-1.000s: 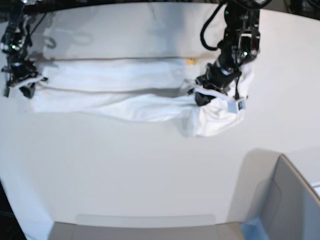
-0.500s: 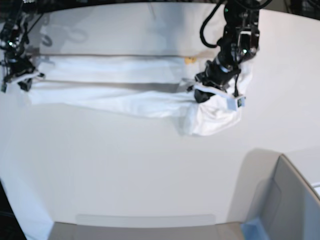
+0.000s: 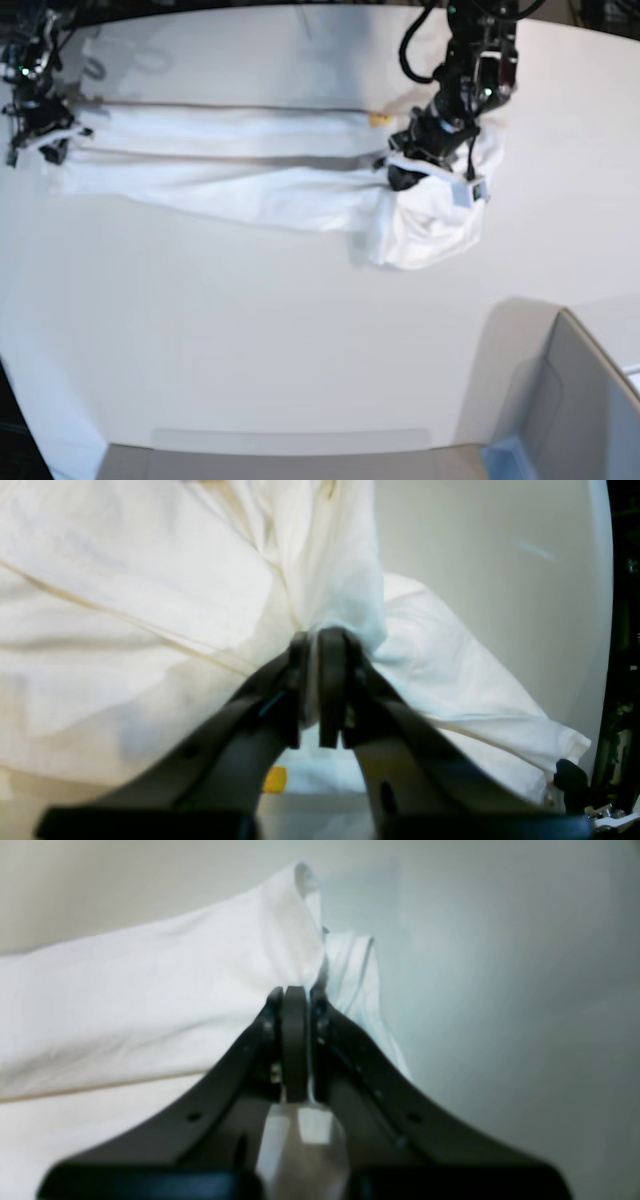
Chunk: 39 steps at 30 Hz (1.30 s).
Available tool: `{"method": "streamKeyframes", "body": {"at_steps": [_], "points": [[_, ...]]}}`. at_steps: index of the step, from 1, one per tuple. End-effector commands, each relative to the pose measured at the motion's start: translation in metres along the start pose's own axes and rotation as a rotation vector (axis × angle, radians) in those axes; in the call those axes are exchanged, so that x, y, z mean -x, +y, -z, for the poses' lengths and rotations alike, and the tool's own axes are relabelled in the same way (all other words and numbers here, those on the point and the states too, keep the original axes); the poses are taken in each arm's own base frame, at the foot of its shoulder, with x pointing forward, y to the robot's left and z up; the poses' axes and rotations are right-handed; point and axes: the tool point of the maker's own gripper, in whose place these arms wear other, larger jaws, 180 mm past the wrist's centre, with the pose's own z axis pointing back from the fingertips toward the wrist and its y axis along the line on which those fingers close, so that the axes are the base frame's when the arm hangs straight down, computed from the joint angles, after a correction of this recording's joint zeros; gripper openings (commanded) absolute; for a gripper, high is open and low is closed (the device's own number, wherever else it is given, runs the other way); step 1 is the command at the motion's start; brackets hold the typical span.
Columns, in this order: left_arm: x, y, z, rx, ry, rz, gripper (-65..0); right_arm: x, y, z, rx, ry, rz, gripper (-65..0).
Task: Layout the t-shirt on the table in an organized manner, then fold the t-shirt properly
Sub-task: 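Fold the hem edge over toward the collar fold with both grippers, then release the hem and move the left gripper to the bunched shirt end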
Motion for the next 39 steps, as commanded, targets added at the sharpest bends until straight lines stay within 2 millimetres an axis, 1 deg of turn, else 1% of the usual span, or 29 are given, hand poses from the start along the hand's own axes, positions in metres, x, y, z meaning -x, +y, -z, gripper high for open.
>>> {"method": "streamKeyframes", "body": {"at_steps": [1,3,5,7,9,12,14,16,17,20,22,24,26,27,29,32,34,35,36,39], "points": [[-0.008,-0.007,-0.003,0.019,-0.03,0.011,-54.4,-0.008,-0.003,-0.002,0.007,-0.014,-0.014,-62.0],[-0.007,-0.005,-0.003,0.017,-0.028,0.011,-51.0,-0.001,-0.004,-0.004,0.009,0.001,-0.017,-56.5],[-0.001,-0.005,-0.003,0.016,0.006,0.012,-48.7,0.003,-0.004,-0.006,0.006,0.011,-0.023,-50.6],[0.009,-0.005,-0.003,0.016,0.073,0.012,-47.6,0.0,-0.004,-0.007,0.006,0.001,-0.024,-46.2],[0.018,-0.005,-0.004,0.016,0.126,0.01,-47.3,-0.004,-0.004,-0.01,0.009,-0.014,-0.027,-43.5],[0.018,-0.003,-0.005,0.01,0.124,0.004,-47.3,-0.023,-0.006,-0.018,0.021,-0.072,-0.027,-42.8],[0.007,0.004,-0.006,-0.006,0.084,-0.016,-47.3,-0.037,-0.007,-0.026,0.033,-0.12,-0.015,-42.8],[0.003,0.014,-0.008,-0.031,0.066,-0.035,-47.3,-0.053,-0.008,-0.034,0.042,-0.167,-0.02,-42.8],[0.002,0.018,-0.009,-0.041,0.06,-0.052,-47.3,-0.057,-0.007,-0.037,0.044,-0.183,-0.017,-42.8],[-0.012,0.033,-0.013,-0.076,0.005,-0.124,-47.3,-0.077,-0.008,-0.049,0.058,-0.246,-0.023,-42.8],[-0.02,0.041,-0.016,-0.091,-0.026,-0.157,-47.3,-0.089,-0.002,-0.055,0.051,-0.281,-0.036,-42.8],[-0.028,0.044,-0.017,-0.096,-0.047,-0.159,-47.3,-0.097,0.004,-0.059,0.039,-0.304,-0.049,-42.8],[-0.046,0.031,-0.014,-0.059,-0.082,-0.141,-47.0,-0.105,0.015,-0.058,0.009,-0.324,-0.054,-42.8],[-0.055,0.023,-0.012,-0.04,-0.095,-0.133,-46.9,-0.108,0.027,-0.055,-0.025,-0.33,-0.049,-42.8],[-0.068,0.005,-0.008,0.002,-0.11,-0.1,-45.7,-0.107,0.054,-0.047,-0.102,-0.321,-0.051,-42.8],[-0.081,-0.022,-0.003,0.057,-0.112,-0.01,-39.1,-0.097,0.105,-0.033,-0.23,-0.284,-0.077,-42.8],[-0.081,-0.031,0.003,0.074,-0.096,0.024,-35.5,-0.088,0.125,-0.024,-0.281,-0.253,-0.081,-42.8],[-0.079,-0.035,0.007,0.077,-0.082,0.047,-35.0,-0.083,0.135,-0.019,-0.306,-0.236,-0.082,-42.8],[-0.077,-0.035,0.01,0.074,-0.069,0.058,-35.1,-0.076,0.141,-0.014,-0.32,-0.213,-0.08,-42.8],[-0.068,-0.031,0.025,0.053,-0.014,0.092,-35.1,-0.059,0.146,-0.001,-0.332,-0.156,-0.072,-42.8]]}}
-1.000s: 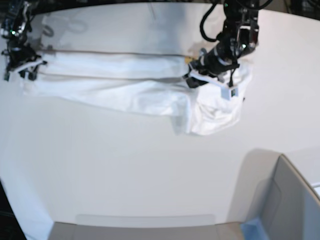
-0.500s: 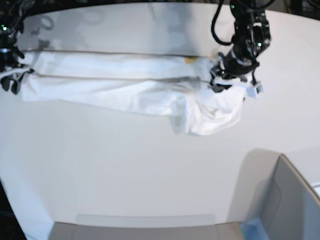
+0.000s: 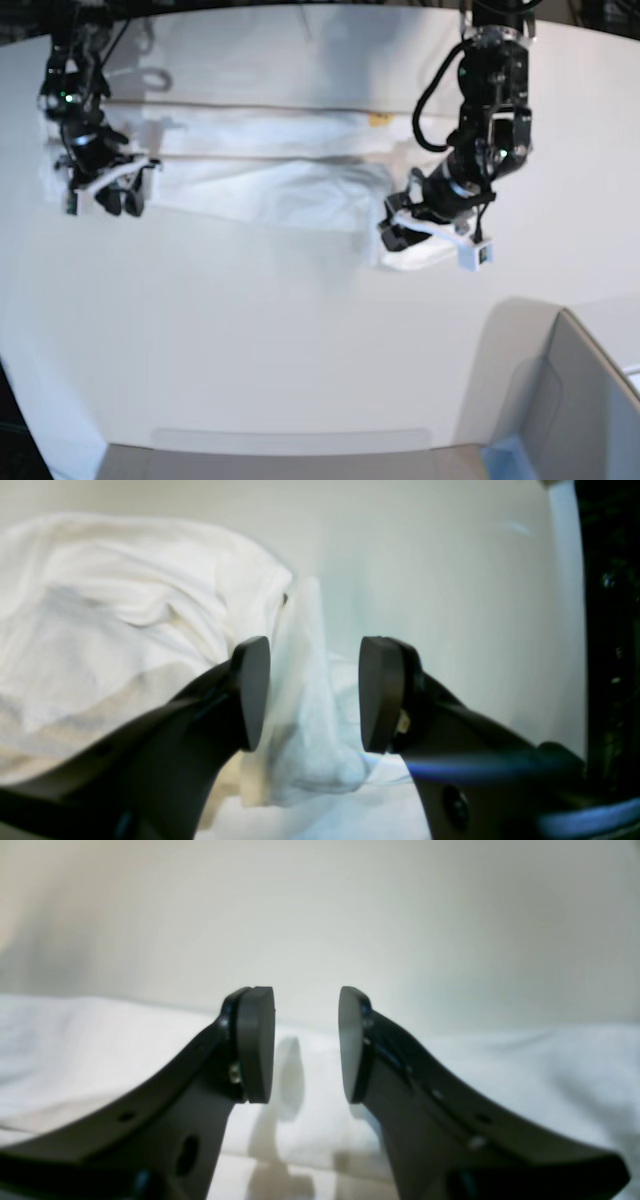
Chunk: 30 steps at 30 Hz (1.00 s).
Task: Layout the t-shirt on the table in an organized manner, then fold the t-shirt properly
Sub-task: 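Release the hem and move the left gripper to the bunched shirt end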
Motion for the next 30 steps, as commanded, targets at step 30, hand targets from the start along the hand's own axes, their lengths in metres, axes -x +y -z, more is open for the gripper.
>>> {"method": "streamKeyframes", "body": {"at_steps": [30], "points": [[-0.027,0.019,0.048,-0.168,0.017,0.197,-35.3,0.02,-0.001,0.0,-0.006,0.036,0.004,-42.8]]}}
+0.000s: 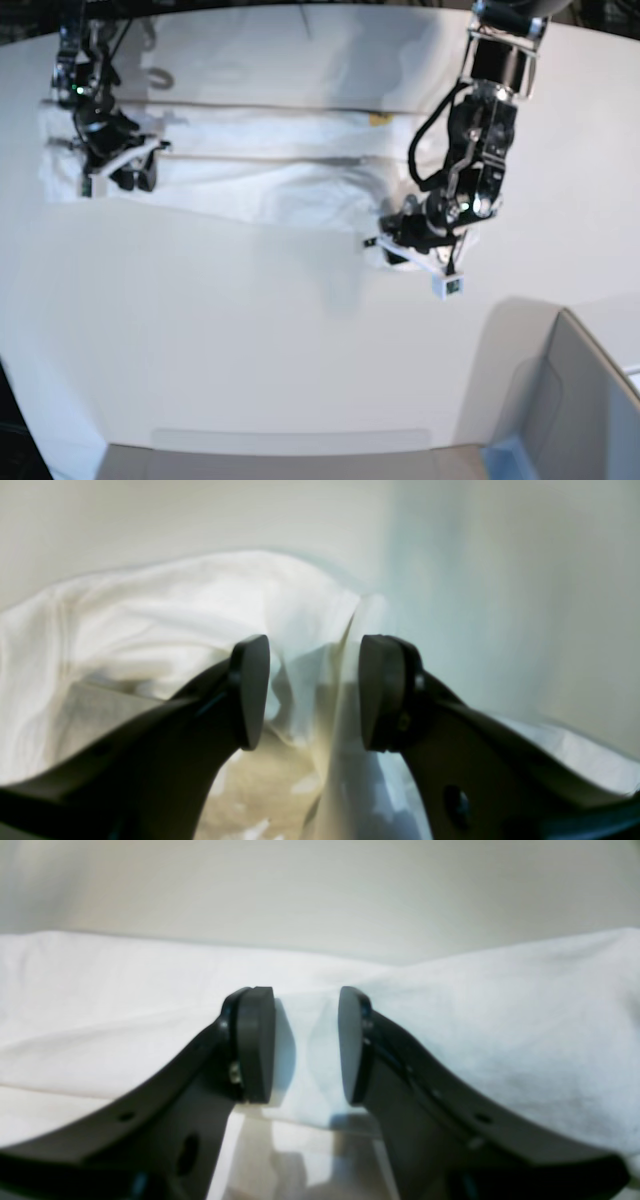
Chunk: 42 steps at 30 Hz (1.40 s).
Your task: Layout the t-shirt on the table in an organized manner, then fold the t-shirt properly
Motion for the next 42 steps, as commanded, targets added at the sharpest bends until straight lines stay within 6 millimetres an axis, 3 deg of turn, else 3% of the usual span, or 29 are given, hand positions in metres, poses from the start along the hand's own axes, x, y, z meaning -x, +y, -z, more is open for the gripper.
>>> {"method": "streamKeyframes", "body": {"at_steps": [1,6,9,14,20,23,25,29,35,39,42], "points": [[-0.014,-0.006,-0.004,0.016,-0.038,0.009,-36.3,-0.016,0.0,-0.002,-0.007,-0.048,-0.016,-42.8],[-0.015,-0.01,-0.004,0.025,-0.04,0.005,-48.5,-0.015,0.001,-0.002,-0.008,-0.048,-0.016,-42.8],[-0.01,-0.015,0.0,0.03,-0.025,-0.006,-52.7,-0.015,0.001,-0.002,-0.008,-0.048,-0.016,-42.8],[-0.007,-0.018,-0.001,0.039,-0.016,-0.011,-52.2,-0.015,0.001,-0.002,-0.008,-0.048,-0.016,-42.8],[-0.022,-0.029,-0.013,0.07,-0.074,-0.002,-40.5,-0.015,0.001,-0.002,-0.008,-0.048,-0.016,-42.8],[-0.031,-0.041,-0.025,0.105,-0.111,0.014,-39.4,-0.015,0.001,-0.002,-0.008,-0.048,-0.016,-42.8],[-0.024,-0.055,-0.027,0.132,-0.101,0.057,-39.4,-0.015,0.001,-0.002,-0.008,-0.048,-0.016,-42.8],[0.011,-0.08,-0.02,0.151,-0.035,0.189,-39.4,-0.015,0.001,-0.002,-0.008,-0.048,-0.016,-42.8],[0.023,-0.066,-0.001,-0.014,-0.065,0.352,-39.4,-0.015,0.001,-0.002,-0.008,-0.048,-0.016,-42.8],[0.009,-0.062,-0.006,-0.085,-0.143,0.41,-39.4,-0.015,0.001,-0.002,-0.008,-0.046,-0.016,-42.8],[-0.004,-0.071,-0.016,-0.092,-0.21,0.428,-39.4,-0.015,0.001,-0.002,-0.008,-0.046,-0.016,-42.8]]}}
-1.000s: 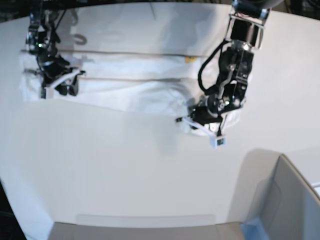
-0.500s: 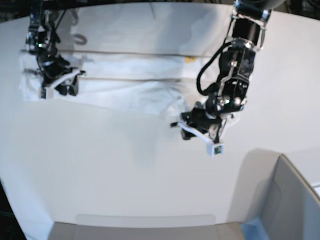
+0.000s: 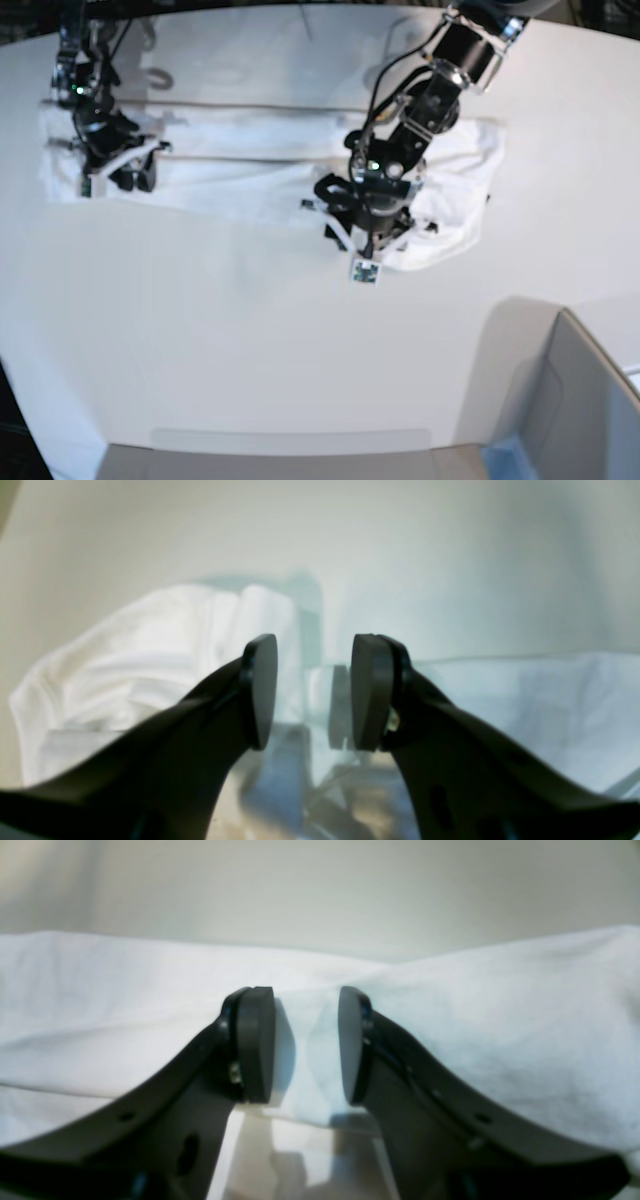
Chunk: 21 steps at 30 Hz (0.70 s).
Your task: Layout the t-shirt on the table in an organized manner, then fold the t-shirt properly
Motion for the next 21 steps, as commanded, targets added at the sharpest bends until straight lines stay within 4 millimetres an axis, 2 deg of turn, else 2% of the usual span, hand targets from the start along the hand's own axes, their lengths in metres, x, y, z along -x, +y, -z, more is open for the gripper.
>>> {"method": "streamKeyframes", "body": {"at_steps": [1,5,11,21], "points": [[-0.027,0.002,-0.008,-0.014,-0.089,-0.003,-39.4,-0.015,0.001,-0.002,-0.008,-0.046,-0.016,-42.8],[-0.025,0.007,-0.009,-0.057,-0.1,0.029,-39.4,-0.015,0.001,-0.002,-0.008,-0.046,-0.016,-42.8],[0.008,0.018,0.01,-0.112,0.021,0.066,-39.4,-0.015,0.0,-0.002,-0.007,-0.046,-0.017,-42.8],[0.011,0.021,0.011,-0.12,0.039,0.061,-40.2,-0.015,0.0,-0.002,-0.007,-0.046,-0.017,-42.8]]}}
